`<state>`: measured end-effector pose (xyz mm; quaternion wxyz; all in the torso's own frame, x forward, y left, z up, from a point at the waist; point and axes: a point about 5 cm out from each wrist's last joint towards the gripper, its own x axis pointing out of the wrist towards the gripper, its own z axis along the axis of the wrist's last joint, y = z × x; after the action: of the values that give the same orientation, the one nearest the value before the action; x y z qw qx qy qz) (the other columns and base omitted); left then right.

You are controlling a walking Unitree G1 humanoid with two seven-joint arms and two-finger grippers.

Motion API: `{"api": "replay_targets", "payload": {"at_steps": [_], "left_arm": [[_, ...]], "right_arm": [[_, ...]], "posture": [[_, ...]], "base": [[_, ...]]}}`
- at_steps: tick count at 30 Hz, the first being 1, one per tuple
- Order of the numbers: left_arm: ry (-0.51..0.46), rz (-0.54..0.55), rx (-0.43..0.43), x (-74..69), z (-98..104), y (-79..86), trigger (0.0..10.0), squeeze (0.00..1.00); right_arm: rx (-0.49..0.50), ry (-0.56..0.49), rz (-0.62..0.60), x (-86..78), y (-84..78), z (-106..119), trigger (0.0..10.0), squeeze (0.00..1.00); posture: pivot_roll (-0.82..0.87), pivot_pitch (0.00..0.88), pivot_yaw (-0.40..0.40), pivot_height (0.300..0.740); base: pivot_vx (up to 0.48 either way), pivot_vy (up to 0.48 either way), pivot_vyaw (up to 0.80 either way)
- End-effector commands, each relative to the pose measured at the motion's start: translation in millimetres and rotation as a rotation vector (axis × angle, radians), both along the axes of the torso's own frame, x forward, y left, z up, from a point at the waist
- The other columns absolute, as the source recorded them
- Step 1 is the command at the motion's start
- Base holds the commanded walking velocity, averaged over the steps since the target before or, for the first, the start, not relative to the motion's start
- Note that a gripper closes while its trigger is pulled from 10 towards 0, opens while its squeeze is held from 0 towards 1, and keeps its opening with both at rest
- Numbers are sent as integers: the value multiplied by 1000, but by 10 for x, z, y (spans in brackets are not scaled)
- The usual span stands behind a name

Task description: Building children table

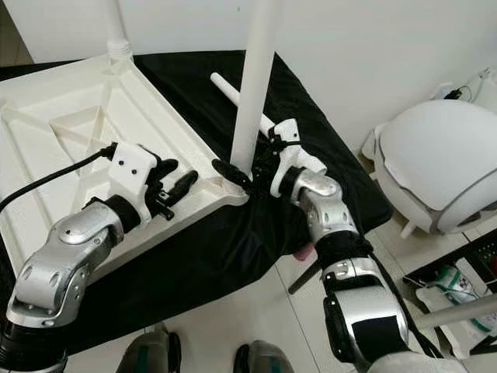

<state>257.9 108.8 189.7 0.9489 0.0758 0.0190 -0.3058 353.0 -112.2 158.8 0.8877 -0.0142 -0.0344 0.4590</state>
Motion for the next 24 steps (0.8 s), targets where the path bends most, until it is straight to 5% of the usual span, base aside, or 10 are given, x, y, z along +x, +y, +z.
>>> {"api": "replay_targets", "payload": {"at_steps": [1, 2, 3, 14, 24], "left_arm": [[-19, -20, -6, -45, 27, -32, 10000, 0], [-19, -20, -6, -45, 27, -32, 10000, 0], [-22, -22, 3, -56, 22, -32, 10000, 0], [-26, -15, -5, -52, 25, -38, 10000, 0], [-21, -15, -16, -58, 19, -45, 10000, 0]], "right_arm": [[2, -11, -12, 27, -12, 26, 10000, 0], [2, -11, -12, 27, -12, 26, 10000, 0], [5, -13, -22, 49, 8, 18, 0, 0], [23, -29, -66, 57, -18, 27, 0, 0], [19, 10, -396, 71, 61, -61, 0, 0]], "posture": [[64, 28, -88, 740], [64, 28, -88, 740], [64, 29, -89, 740], [56, 32, -91, 740], [49, 28, -90, 740]], "base": [[0, 0, 0], [0, 0, 0], [0, 0, 0], [0, 0, 0], [0, 0, 0]]}}
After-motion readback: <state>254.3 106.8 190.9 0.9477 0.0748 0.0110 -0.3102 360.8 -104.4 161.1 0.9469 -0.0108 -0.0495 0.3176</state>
